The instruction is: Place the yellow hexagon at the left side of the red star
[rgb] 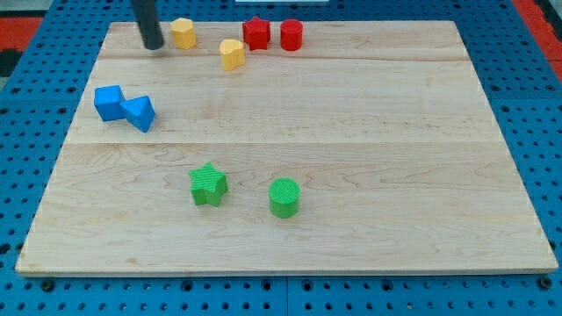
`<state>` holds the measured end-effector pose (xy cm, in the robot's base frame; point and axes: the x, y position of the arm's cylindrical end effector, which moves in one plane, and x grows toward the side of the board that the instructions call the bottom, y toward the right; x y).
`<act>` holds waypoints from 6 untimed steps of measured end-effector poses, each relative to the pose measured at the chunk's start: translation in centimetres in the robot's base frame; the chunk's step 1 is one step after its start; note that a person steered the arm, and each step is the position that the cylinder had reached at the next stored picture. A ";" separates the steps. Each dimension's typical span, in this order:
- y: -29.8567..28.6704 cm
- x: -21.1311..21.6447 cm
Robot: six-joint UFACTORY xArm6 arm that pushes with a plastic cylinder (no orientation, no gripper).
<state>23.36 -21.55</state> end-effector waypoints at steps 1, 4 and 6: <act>0.1 -4.1; 11.8 1.9; 7.7 -2.7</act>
